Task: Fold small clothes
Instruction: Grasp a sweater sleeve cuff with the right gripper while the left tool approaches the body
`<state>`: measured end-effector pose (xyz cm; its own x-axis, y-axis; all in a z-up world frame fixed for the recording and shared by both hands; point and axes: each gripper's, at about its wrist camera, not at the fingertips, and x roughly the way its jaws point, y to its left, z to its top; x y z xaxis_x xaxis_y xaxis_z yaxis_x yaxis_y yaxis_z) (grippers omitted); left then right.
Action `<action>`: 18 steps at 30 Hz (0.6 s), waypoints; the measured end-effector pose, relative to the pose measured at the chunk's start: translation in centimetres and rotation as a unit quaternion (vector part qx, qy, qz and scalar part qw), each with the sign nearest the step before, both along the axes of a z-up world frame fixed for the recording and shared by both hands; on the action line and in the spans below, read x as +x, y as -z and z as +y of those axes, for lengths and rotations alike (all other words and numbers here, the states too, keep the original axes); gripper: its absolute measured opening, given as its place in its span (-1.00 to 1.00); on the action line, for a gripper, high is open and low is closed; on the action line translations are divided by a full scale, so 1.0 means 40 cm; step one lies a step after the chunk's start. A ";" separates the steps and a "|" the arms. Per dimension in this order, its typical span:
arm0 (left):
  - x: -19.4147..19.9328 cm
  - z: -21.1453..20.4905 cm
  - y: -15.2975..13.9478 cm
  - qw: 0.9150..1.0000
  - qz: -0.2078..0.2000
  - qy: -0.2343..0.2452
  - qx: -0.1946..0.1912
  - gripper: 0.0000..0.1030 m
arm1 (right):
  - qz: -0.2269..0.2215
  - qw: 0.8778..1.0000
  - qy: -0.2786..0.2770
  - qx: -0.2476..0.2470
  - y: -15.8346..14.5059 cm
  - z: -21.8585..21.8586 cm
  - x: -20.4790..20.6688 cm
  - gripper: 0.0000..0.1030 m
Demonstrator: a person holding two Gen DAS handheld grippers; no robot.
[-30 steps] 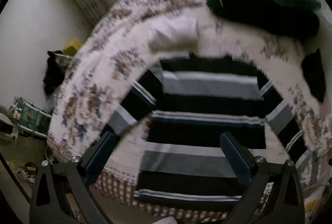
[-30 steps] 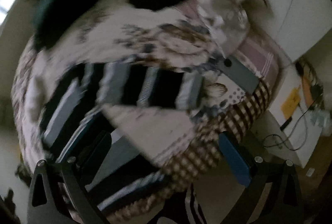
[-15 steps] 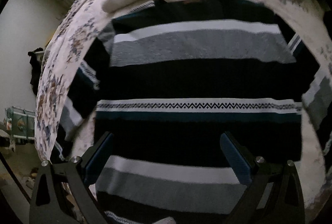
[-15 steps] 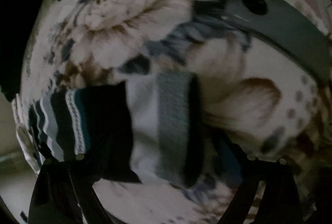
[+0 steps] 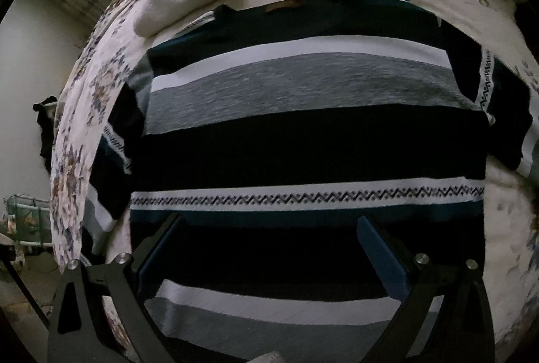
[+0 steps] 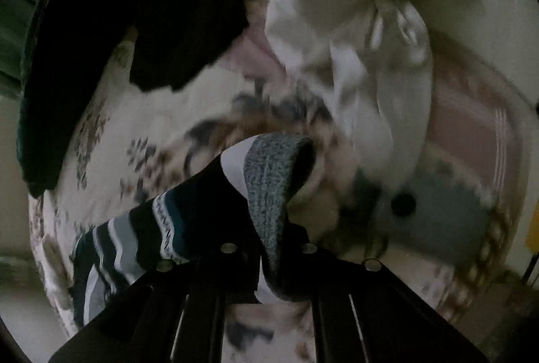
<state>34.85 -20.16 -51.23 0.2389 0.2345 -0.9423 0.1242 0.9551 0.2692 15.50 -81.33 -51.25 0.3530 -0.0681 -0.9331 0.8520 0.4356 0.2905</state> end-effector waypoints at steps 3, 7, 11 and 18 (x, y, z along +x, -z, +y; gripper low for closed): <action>0.005 -0.006 0.014 1.000 0.007 -0.002 -0.007 1.00 | 0.024 0.999 -0.017 0.044 0.058 -0.053 0.057 -0.65; 0.000 -0.011 0.032 1.000 0.013 -0.001 -0.012 1.00 | 0.015 0.996 0.042 0.079 0.080 -0.094 0.007 0.01; -0.001 0.002 0.068 1.000 0.028 -0.007 -0.008 1.00 | -0.027 0.987 0.109 0.111 0.077 -0.059 -0.095 0.12; 0.016 0.055 0.103 0.998 0.040 -0.040 -0.007 1.00 | -0.062 0.958 0.194 0.201 0.282 -0.035 -0.136 0.17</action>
